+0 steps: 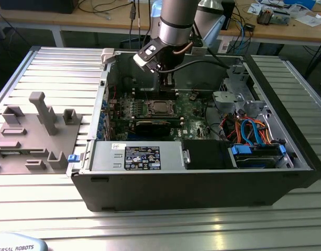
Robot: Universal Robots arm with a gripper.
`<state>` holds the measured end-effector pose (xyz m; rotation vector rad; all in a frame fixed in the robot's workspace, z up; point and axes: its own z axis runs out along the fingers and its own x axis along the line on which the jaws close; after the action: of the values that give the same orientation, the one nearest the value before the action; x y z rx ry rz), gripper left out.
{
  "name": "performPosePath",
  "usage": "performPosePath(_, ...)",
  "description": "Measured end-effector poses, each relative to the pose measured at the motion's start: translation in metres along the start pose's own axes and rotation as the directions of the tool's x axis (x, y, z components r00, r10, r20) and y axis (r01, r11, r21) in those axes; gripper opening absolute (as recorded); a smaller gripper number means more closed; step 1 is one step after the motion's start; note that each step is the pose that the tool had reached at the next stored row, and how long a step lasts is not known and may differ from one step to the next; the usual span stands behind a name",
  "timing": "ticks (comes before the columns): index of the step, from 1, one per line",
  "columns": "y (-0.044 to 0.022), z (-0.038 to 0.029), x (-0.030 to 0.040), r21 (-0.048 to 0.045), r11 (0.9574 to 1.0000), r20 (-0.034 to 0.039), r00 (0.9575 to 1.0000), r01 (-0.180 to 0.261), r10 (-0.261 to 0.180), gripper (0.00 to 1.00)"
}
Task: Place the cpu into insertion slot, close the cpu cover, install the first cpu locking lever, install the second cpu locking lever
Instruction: 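Close the cpu cover, then install the first cpu locking lever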
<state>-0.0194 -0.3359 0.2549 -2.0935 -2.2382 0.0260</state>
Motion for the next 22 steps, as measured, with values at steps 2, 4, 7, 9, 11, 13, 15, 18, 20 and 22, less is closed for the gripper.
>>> performPosePath(2,0.0,-0.0001,0.0,0.0001,1.0,0.0001,1.0,0.0,0.0,0.11)
performPosePath(4,0.0,-0.0001,0.0,0.0001,1.0,0.0001,1.0,0.0,0.0,0.11)
performPosePath(7,0.0,0.0,0.0,0.0001,1.0,0.0,1.0,0.0,0.0,0.11)
performPosePath(9,0.0,-0.0001,-0.0001,0.0004,1.0,0.0005,1.0,0.006,-0.006,0.11)
performPosePath(11,-0.0001,-0.0001,-0.0001,0.0009,0.9998,0.0013,0.9998,0.018,-0.018,0.11)
performPosePath(13,0.0,-0.0001,-0.0001,0.0017,0.9993,0.0024,0.9993,0.036,-0.036,0.11)
performPosePath(15,0.0,-0.0001,0.0,0.0031,0.9979,0.0042,0.9979,0.065,-0.065,0.11)
performPosePath(18,0.0,-0.0001,0.0,0.0049,0.995,0.0063,0.9949,0.1,-0.1,0.11)
performPosePath(20,0.0,-0.0001,0.0,0.0056,0.9934,0.0071,0.9933,0.115,-0.115,0.11)
performPosePath(22,0.0,-0.0001,0.0,0.0067,0.9908,0.0084,0.9908,0.135,-0.135,0.11)
